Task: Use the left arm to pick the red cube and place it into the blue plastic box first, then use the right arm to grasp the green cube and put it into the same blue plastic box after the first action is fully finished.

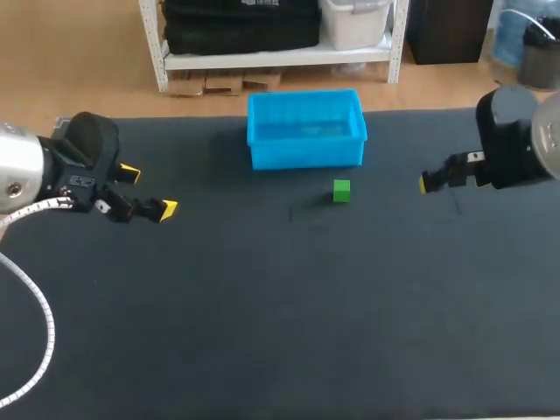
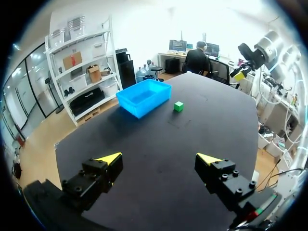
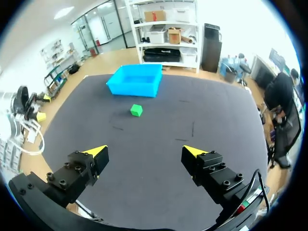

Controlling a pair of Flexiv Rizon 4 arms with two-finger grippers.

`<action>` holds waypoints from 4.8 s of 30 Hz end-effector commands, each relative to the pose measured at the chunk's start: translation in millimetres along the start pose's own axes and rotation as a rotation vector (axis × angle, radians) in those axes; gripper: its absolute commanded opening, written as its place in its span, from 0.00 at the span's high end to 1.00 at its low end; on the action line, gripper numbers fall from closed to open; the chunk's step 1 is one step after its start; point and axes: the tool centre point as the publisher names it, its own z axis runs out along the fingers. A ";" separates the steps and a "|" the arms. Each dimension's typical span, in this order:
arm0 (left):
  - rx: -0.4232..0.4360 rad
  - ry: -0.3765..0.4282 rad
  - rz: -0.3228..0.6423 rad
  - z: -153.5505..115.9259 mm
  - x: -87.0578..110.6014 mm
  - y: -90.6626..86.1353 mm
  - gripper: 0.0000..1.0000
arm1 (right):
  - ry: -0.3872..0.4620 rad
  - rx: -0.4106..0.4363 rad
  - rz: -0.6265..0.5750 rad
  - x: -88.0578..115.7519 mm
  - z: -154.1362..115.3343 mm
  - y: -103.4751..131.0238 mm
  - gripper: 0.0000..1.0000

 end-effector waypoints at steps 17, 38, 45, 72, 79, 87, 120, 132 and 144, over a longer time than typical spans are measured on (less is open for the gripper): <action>-0.008 0.014 -0.002 1.0 -2.7 -1.1 0.00 | 0.403 0.090 0.092 -46.7 65.8 25.6 0.00; -0.008 0.014 -0.002 1.0 -2.7 -1.1 0.00 | 0.585 0.090 0.149 -42.8 111.9 37.9 0.00; -0.008 0.014 -0.002 1.0 -2.7 -1.1 0.00 | 0.580 0.133 0.137 -42.1 128.1 44.1 0.00; -0.008 0.014 -0.002 1.0 -2.7 -1.1 0.00 | 0.510 0.208 0.073 -71.1 189.1 44.2 0.00; -0.008 0.014 -0.002 1.0 -2.7 -1.1 0.00 | 0.524 0.211 0.063 -76.7 209.8 47.3 0.00; -0.008 0.014 -0.002 1.0 -2.7 -1.1 0.00 | 0.545 0.198 0.070 -73.1 233.4 45.6 0.00; -0.008 0.014 -0.002 1.0 -2.7 -1.1 0.00 | 0.575 0.211 0.091 -50.5 262.0 39.0 0.00; -0.008 0.014 -0.002 1.0 -2.7 -1.1 0.00 | 0.574 0.216 0.097 -47.9 264.4 37.1 0.04; -0.008 0.014 -0.002 1.0 -2.7 -1.1 0.00 | 0.572 0.220 0.097 -44.3 266.0 37.5 1.00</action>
